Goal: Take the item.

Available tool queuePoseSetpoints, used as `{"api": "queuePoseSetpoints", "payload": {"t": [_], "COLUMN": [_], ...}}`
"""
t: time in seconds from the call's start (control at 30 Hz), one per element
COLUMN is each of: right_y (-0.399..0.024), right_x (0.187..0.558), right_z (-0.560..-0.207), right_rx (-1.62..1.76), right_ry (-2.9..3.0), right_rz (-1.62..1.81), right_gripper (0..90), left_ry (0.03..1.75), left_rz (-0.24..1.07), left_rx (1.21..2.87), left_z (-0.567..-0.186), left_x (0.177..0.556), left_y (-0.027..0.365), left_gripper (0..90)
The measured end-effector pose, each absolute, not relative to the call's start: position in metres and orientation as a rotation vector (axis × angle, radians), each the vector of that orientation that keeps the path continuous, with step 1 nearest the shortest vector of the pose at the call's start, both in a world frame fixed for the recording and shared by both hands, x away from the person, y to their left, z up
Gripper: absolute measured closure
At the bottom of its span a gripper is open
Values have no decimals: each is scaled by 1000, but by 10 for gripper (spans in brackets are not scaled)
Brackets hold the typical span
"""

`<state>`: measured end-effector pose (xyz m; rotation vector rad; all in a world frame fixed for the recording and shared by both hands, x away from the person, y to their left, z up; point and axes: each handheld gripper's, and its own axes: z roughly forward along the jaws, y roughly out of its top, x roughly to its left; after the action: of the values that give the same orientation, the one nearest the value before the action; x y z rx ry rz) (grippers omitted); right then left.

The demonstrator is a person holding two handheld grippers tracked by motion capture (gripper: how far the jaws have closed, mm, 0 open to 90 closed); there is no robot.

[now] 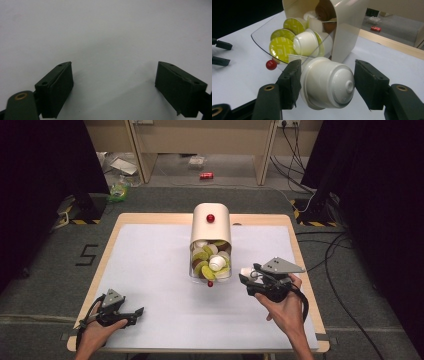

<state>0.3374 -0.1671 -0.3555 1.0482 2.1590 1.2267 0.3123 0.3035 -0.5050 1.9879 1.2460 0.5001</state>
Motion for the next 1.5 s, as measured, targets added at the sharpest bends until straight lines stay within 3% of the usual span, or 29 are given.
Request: {"api": "queuePoseSetpoints", "payload": {"t": [1.5], "right_y": [-225], "right_x": [370], "right_z": [-446], "right_rx": [1282], "right_ry": [2174], "right_rz": [1107], "right_gripper": [406], "left_ry": [1245], "left_rz": [501], "left_rx": [1989], "left_z": [-505], "left_x": [312], "left_y": [304], "left_gripper": [142]}}
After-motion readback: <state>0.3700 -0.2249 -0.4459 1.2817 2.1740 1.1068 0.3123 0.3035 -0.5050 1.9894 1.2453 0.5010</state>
